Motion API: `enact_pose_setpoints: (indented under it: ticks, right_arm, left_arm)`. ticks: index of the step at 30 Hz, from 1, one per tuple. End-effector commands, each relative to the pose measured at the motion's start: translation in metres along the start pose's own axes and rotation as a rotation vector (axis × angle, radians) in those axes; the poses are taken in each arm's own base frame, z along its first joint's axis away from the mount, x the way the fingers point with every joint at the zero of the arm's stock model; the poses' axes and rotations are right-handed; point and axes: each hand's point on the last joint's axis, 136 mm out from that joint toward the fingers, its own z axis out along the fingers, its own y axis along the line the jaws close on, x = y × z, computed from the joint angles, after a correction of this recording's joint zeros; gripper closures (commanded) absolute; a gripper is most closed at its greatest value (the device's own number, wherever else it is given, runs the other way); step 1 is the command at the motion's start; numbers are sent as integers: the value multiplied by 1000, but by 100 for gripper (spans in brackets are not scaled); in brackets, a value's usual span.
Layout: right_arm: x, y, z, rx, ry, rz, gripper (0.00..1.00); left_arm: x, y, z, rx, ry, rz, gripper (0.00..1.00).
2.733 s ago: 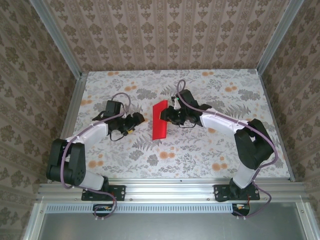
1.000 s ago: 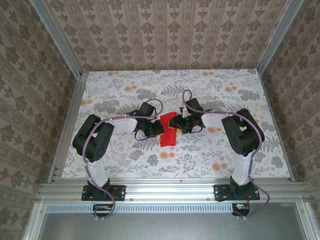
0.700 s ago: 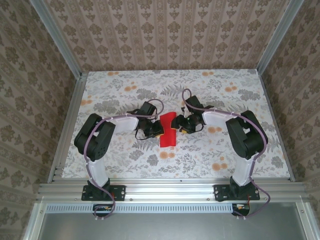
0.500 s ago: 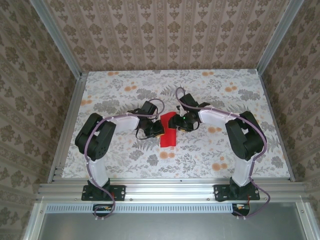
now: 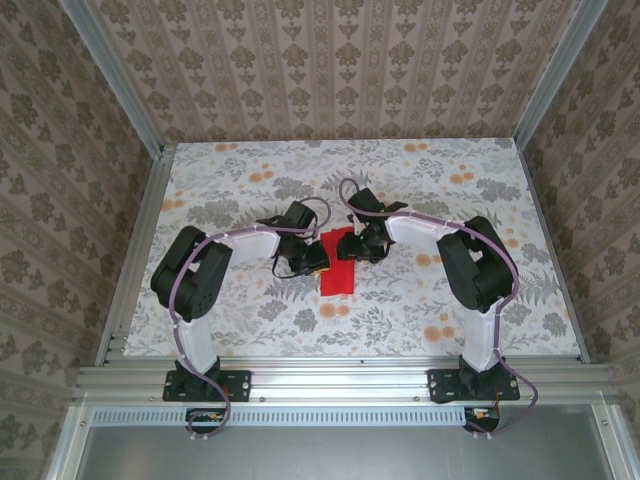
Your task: Fold a paper plane with a square sheet of paper (pick it up from the middle)
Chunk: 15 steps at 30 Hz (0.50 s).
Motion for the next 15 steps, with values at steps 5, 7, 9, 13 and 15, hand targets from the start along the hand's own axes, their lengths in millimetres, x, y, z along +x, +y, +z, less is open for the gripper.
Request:
enact_pose_setpoints:
  ticks: [5, 7, 9, 13, 15]
  right_arm:
    - [3, -10, 4, 49, 19, -2, 51]
    - [4, -12, 4, 51, 21, 1, 52]
    - [5, -12, 6, 43, 24, 12, 54]
    - [5, -14, 9, -12, 25, 67, 56]
    - [5, -17, 10, -24, 24, 94, 57]
  left_arm:
    - [-9, -13, -23, -7, -49, 36, 78]
    - [-12, -13, -32, -22, -75, 41, 75]
    - [-15, -9, -40, -51, -104, 41, 72]
    - [-19, 1, -52, -103, -148, 35, 68]
    - [-19, 5, -53, -112, -154, 27, 66]
